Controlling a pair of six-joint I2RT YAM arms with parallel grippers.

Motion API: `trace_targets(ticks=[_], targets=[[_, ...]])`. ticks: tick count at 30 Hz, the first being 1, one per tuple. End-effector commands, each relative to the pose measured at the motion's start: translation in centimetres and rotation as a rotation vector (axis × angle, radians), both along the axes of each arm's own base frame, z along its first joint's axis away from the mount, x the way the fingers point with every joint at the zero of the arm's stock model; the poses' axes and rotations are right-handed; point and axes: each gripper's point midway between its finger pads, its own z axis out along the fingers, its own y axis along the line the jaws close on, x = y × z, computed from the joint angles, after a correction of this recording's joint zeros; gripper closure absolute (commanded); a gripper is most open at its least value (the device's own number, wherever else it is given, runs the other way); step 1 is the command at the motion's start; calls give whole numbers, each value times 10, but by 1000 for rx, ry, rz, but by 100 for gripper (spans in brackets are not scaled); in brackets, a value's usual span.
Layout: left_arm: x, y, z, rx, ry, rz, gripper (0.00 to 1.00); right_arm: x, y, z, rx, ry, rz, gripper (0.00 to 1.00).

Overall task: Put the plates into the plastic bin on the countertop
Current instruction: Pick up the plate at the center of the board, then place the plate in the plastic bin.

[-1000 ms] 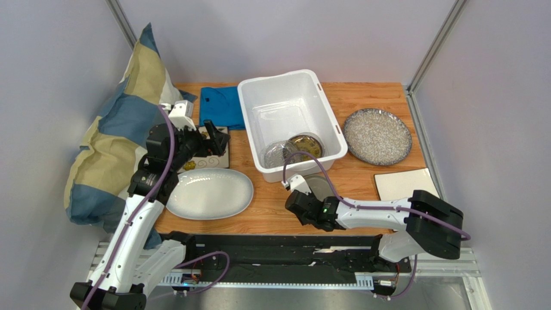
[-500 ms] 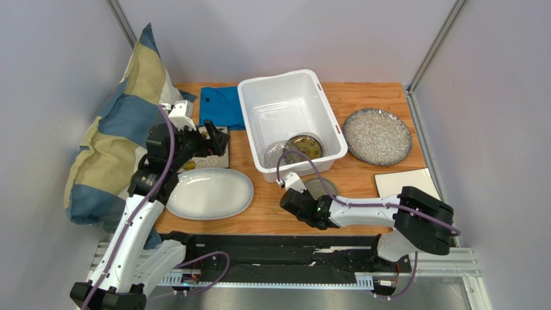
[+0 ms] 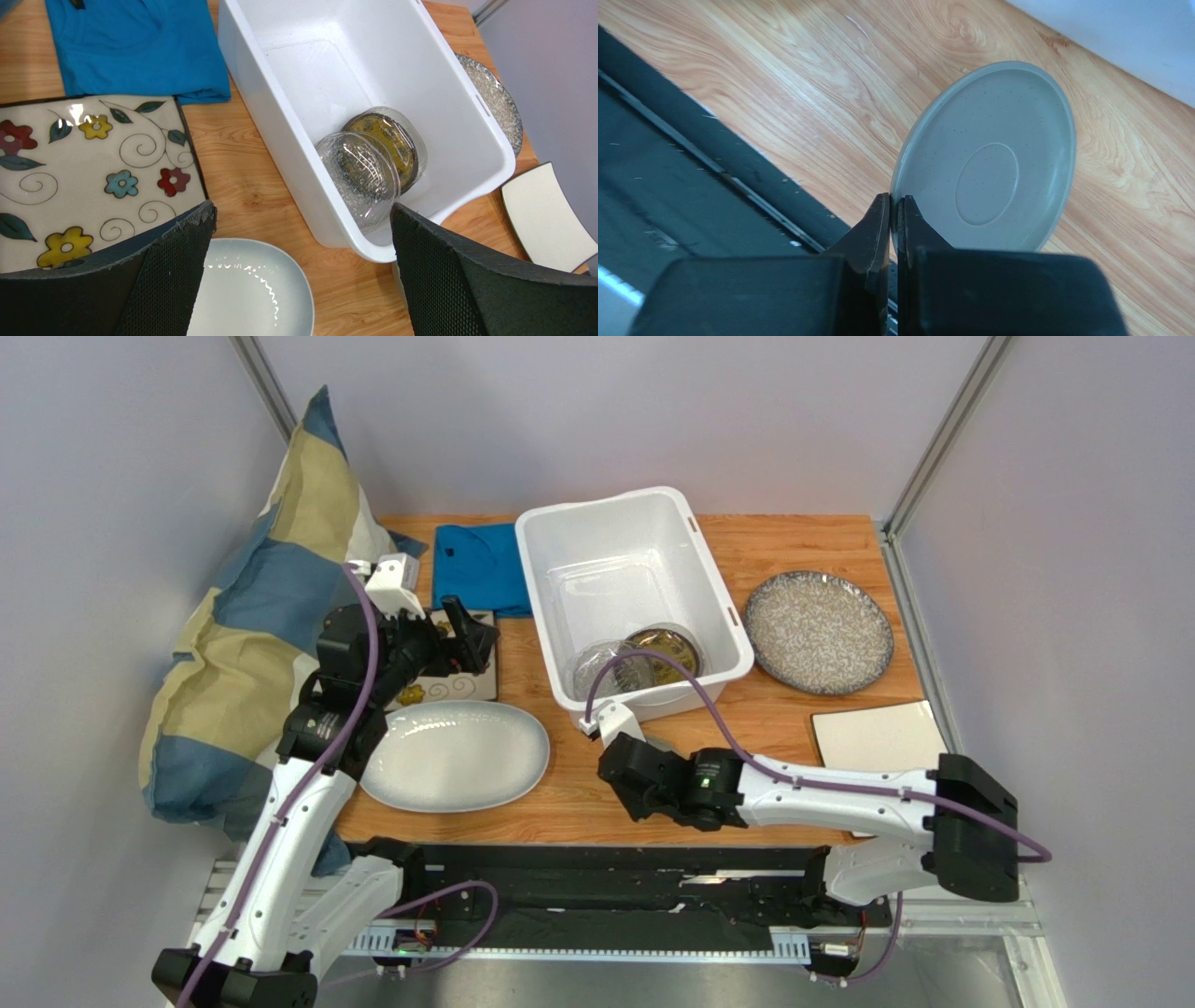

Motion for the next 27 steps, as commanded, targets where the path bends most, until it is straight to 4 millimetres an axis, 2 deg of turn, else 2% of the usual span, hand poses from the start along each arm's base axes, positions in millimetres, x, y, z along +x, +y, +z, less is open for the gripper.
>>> trace_targets(ticks=[1, 3, 7, 8, 14, 15, 17, 18, 20, 22, 25, 27], targets=[[0, -1, 10, -19, -41, -2, 2, -1, 7, 39, 122, -7, -18, 100], [0, -1, 10, -20, -40, -2, 3, -4, 10, 46, 157, 6, -12, 100], [0, -2, 11, -23, -41, -4, 2, -10, 13, 75, 240, 13, 12, 100], [0, -2, 11, -23, -41, -6, 3, -14, 17, 91, 286, 18, 29, 100], [0, -2, 11, -24, -42, -7, 2, -37, 25, 140, 414, 64, 161, 100], [-1, -2, 12, -25, -47, -7, 3, -38, 25, 156, 446, 51, 169, 100], [-1, -2, 12, -25, -47, -6, 3, -38, 21, 170, 457, 34, 175, 100], [0, -2, 12, -25, -45, -7, 2, -39, 19, 187, 493, 15, 181, 100], [0, -2, 12, -26, -44, -7, 3, -41, 17, 204, 526, -7, 210, 100], [0, -2, 12, -26, -44, -7, 2, -41, 16, 230, 578, -49, 236, 100], [-1, -3, 12, -28, -44, -13, 2, -24, 8, 247, 549, -157, 210, 100], [-1, -3, 12, -27, -44, -10, 2, -5, 4, 249, 508, -217, 181, 100]])
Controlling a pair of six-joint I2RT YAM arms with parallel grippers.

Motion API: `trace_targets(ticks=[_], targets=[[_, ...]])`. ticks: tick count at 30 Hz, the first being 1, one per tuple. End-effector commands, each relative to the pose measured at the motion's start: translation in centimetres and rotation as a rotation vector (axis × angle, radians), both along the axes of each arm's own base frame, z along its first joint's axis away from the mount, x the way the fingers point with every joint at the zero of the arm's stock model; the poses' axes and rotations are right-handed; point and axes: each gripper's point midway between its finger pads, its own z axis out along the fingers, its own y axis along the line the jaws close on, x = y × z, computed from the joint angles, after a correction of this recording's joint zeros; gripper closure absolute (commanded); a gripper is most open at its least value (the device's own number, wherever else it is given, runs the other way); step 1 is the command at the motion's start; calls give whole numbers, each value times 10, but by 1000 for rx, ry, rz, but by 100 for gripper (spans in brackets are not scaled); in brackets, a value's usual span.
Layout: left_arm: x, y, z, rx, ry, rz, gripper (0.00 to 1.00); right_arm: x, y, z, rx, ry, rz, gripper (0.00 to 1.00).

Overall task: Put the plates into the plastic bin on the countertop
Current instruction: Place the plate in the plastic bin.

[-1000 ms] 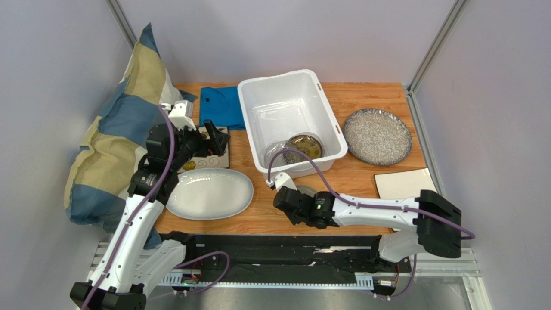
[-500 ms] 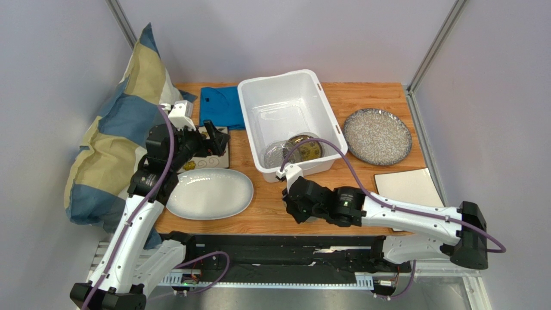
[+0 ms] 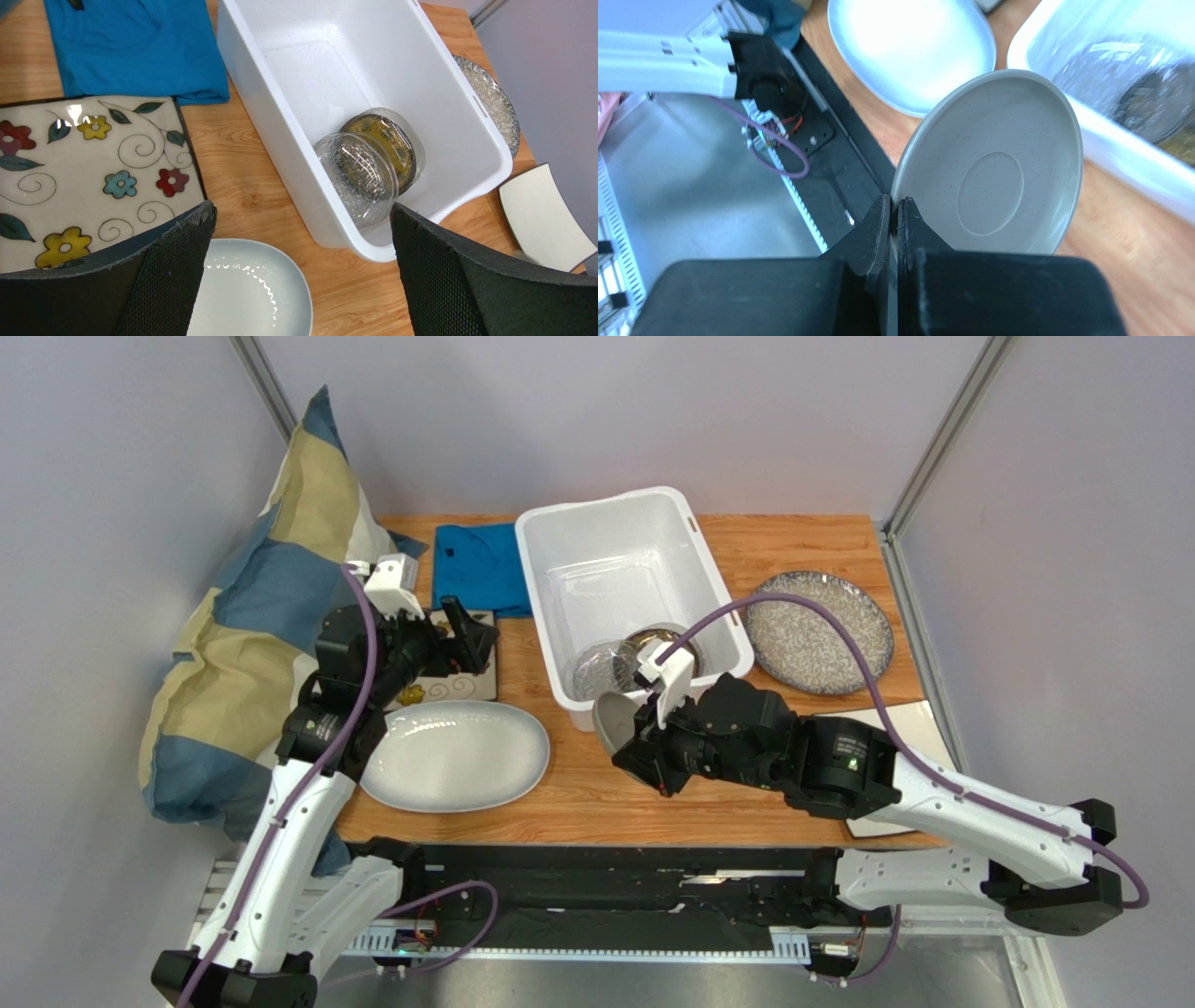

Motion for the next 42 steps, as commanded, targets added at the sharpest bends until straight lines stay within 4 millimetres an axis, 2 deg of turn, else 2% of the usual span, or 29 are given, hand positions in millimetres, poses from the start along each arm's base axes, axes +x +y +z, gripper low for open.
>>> trace_targets(ticks=[1, 3, 5, 7, 8, 11, 12, 15, 18, 19, 21, 22, 26, 29, 35, 42], targets=[[0, -3, 10, -21, -39, -10, 3, 39, -3, 43, 33, -179, -75, 100], [1, -2, 10, -19, -40, -6, 2, 61, -5, 50, 24, -211, -106, 100], [0, -2, 10, -19, -42, -7, 3, 77, 4, 57, 38, -226, -99, 100], [0, -2, 11, -20, -43, -7, 3, 102, 2, 62, 24, -259, -132, 100], [0, -2, 11, -20, -45, -7, 3, 115, 8, 62, 10, -261, -139, 100], [-1, -3, 11, -23, -44, -13, 3, 149, 10, 52, -52, -279, -174, 100], [0, -4, 11, -24, -43, -16, 2, 168, 15, 41, -82, -264, -188, 100], [0, -3, 12, -22, -44, -15, 3, 198, 33, 24, -110, -249, -191, 100], [-1, -2, 13, -16, -51, -10, 3, 216, 47, 6, -159, -230, -201, 100], [-1, -1, 14, -16, -53, -7, 3, 225, 56, -11, -193, -210, -201, 100], [-1, -1, 14, -14, -54, -5, 3, 235, 62, -26, -222, -190, -214, 100], [-2, 0, 14, -14, -55, -5, 2, 240, 67, -40, -247, -171, -215, 100], [-2, -1, 14, -17, -54, -9, 3, 241, 76, -77, -299, -98, -197, 100], [-3, -3, 16, -22, -57, -15, 3, 239, 79, -96, -314, -60, -183, 100], [-3, -3, 16, -25, -56, -20, 3, 228, 93, -119, -300, 18, -120, 100], [-2, -4, 14, -28, -50, -20, 2, 220, 95, -147, -335, 99, -98, 100]])
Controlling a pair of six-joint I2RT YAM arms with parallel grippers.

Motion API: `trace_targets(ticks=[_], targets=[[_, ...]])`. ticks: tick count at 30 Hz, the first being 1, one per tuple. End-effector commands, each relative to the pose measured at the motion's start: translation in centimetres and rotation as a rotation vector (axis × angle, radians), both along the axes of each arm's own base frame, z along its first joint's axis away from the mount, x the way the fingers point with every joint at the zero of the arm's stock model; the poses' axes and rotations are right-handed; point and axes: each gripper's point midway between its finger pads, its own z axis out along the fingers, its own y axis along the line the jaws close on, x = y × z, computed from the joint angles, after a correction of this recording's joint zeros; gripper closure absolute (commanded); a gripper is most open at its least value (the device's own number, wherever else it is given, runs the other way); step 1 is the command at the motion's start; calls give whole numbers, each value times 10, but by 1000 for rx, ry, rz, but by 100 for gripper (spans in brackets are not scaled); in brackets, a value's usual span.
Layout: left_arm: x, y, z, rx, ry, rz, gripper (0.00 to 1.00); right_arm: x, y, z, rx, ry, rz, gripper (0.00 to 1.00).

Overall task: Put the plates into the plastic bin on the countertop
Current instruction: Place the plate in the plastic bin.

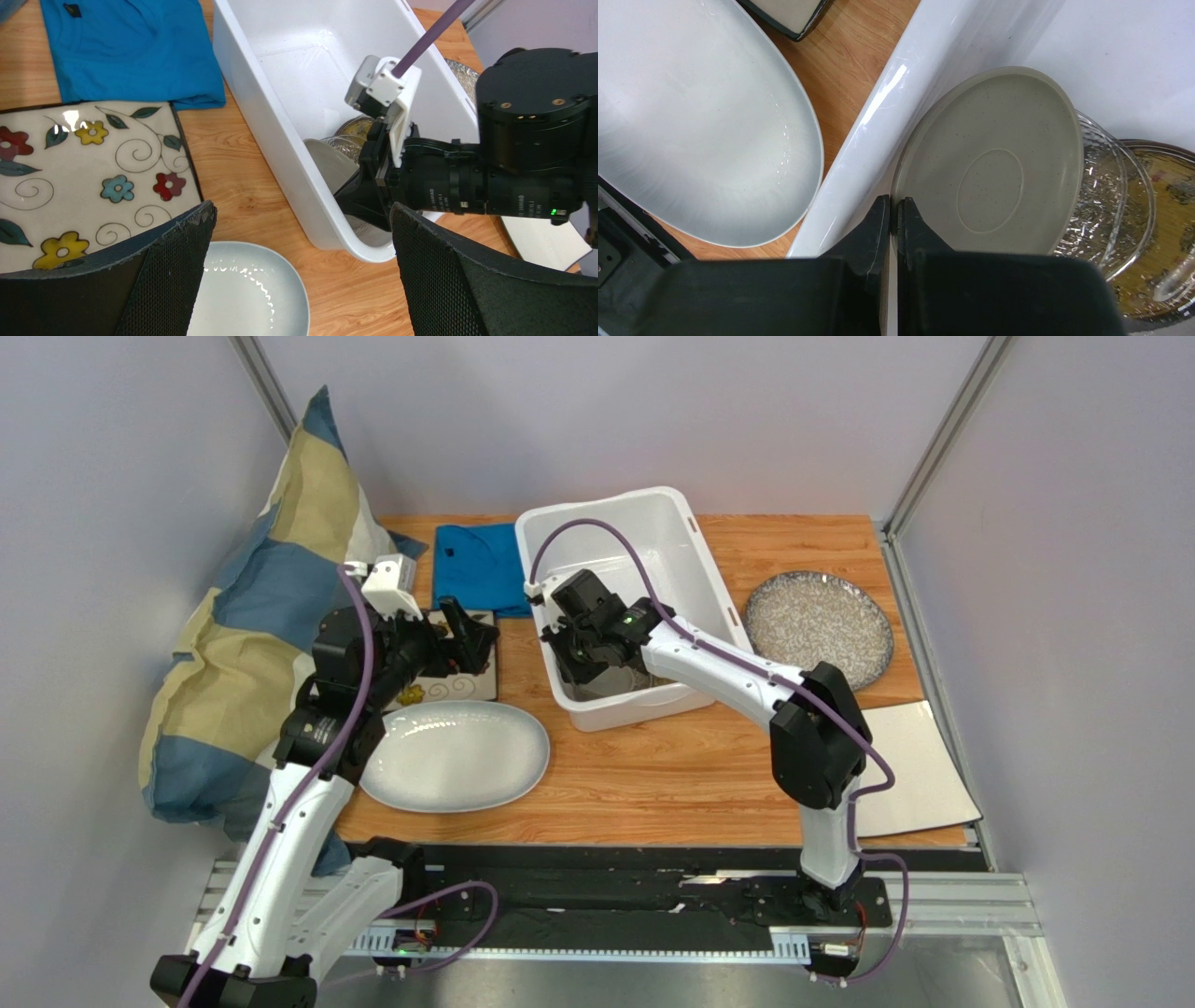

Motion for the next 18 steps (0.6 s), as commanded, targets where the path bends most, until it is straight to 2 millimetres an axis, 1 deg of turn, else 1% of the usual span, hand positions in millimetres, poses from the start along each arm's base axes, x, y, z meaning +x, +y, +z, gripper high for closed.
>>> trace_targets(ticks=[1, 4, 10, 15, 16, 18], targets=[[0, -3, 9, -18, -34, -15, 2, 2, 14, 6, 50, 1, 6, 100], [0, -4, 10, -19, -35, -17, 2, -1, 9, -4, 31, 25, -7, 100], [-1, -3, 10, -18, -39, -16, 2, -10, -1, -14, -9, 54, -6, 100], [-1, -3, 11, -18, -42, -14, 3, -18, -16, -28, -71, 69, 6, 100], [-1, -3, 11, -18, -40, -14, 3, -18, -18, -29, -80, 68, 14, 100], [-1, -3, 10, -19, -38, -16, 3, -22, -17, -25, -63, 65, 40, 100]])
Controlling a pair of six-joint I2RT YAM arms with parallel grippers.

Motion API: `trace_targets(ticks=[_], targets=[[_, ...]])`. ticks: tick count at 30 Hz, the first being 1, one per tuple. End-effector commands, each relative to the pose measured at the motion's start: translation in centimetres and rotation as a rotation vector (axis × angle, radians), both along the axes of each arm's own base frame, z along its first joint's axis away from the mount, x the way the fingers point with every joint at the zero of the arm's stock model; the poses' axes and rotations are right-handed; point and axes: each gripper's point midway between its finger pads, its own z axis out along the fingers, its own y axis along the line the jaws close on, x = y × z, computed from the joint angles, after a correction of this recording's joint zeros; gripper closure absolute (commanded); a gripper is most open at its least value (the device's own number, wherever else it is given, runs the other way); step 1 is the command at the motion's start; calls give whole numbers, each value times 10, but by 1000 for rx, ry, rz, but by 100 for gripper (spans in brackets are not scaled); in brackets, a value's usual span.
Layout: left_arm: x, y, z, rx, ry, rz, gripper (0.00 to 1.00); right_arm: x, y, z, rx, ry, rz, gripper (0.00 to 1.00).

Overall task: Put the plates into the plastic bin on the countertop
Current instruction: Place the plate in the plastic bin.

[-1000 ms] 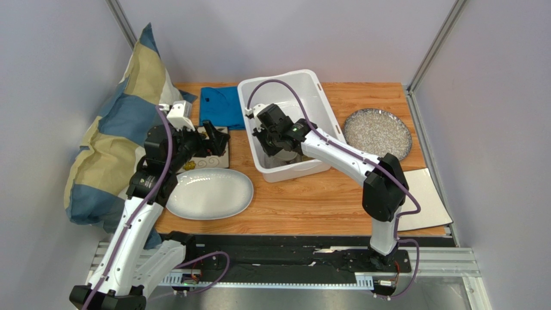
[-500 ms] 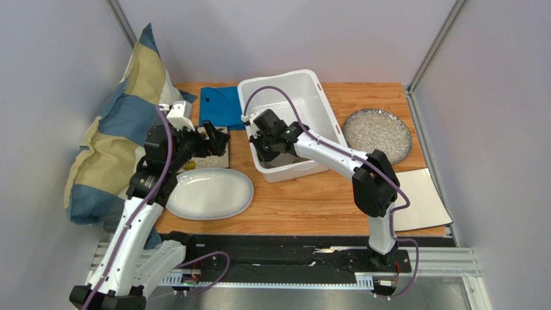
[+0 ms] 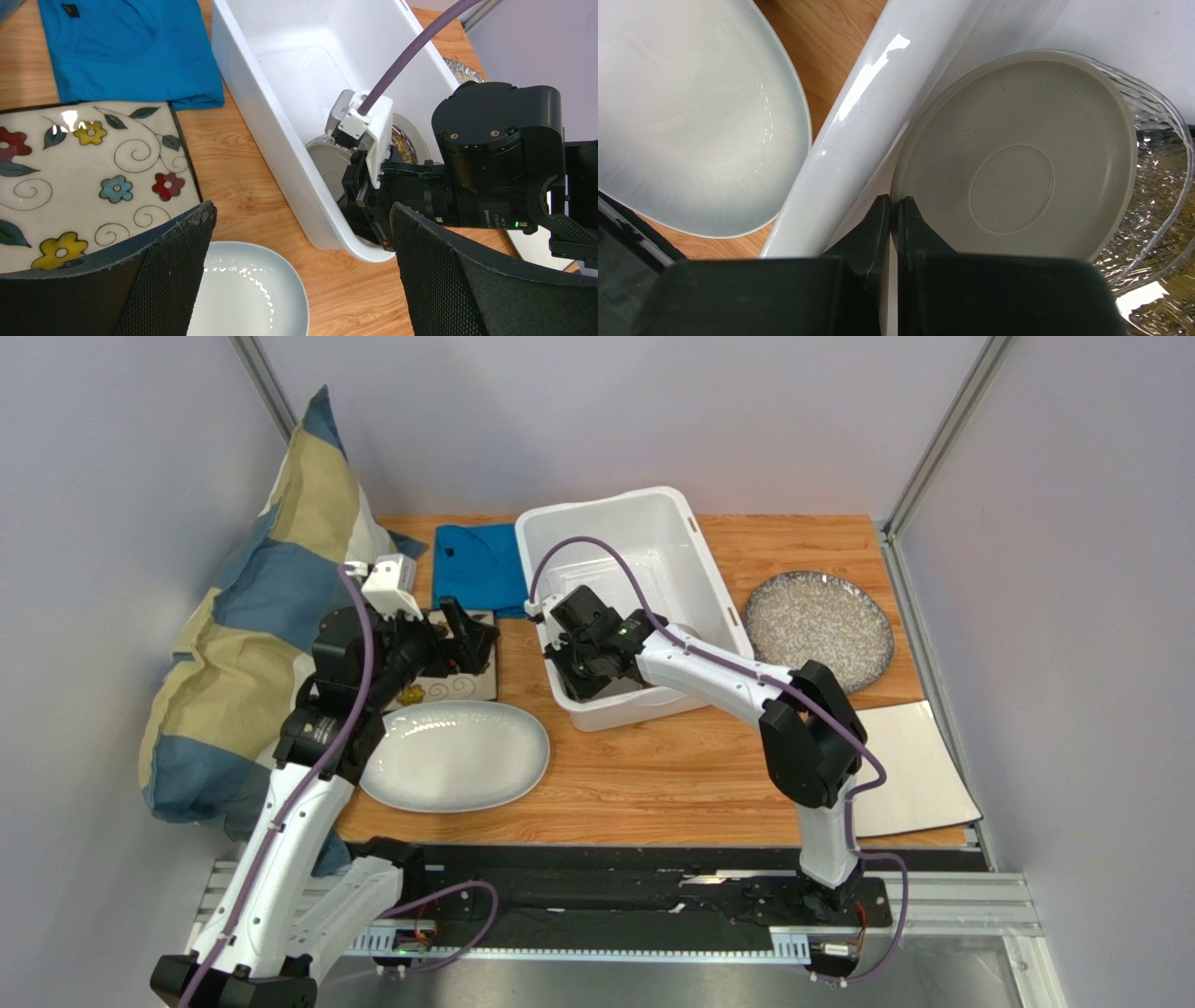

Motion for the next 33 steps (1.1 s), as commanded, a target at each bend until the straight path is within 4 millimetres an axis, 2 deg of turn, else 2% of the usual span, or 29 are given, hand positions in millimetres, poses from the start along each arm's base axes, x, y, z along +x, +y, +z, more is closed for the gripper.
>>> trace_targets(ticks=[1, 3, 4, 6, 7, 9, 10, 13, 25, 28, 30, 31, 33], targets=[[-1, -3, 10, -18, -36, -14, 2, -9, -10, 14, 3, -15, 33, 100], [-1, -3, 11, -19, -39, -15, 3, -7, -8, 22, 15, -34, 43, 95], [0, -3, 10, -18, -37, -12, 3, -7, -8, 26, 21, -42, 48, 87], [0, -3, 10, -17, -38, -13, 2, -7, -6, 33, 36, -51, 64, 79], [0, -2, 10, -16, -37, -11, 3, -6, -4, 40, 49, -62, 71, 68], [0, -2, 10, -16, -37, -11, 3, -7, -3, 45, 56, -68, 86, 59], [0, -3, 10, -17, -38, -13, 3, -7, -3, 51, 64, -77, 86, 50], [0, -2, 10, -15, -39, -11, 3, -6, -9, 61, 40, -114, 115, 43], [-1, -3, 10, -11, -44, -19, 3, -3, -33, 108, 30, -225, 93, 39], [-1, -3, 10, -8, -46, -20, 3, -2, -39, 133, 53, -278, 86, 38], [0, -3, 9, -7, -44, -18, 3, 2, -51, 147, 44, -312, 47, 38], [0, -3, 10, -8, -46, -18, 3, 2, -58, 162, 61, -338, 26, 38], [-1, -3, 10, -7, -48, -20, 3, 3, -71, 174, 81, -353, -21, 37]])
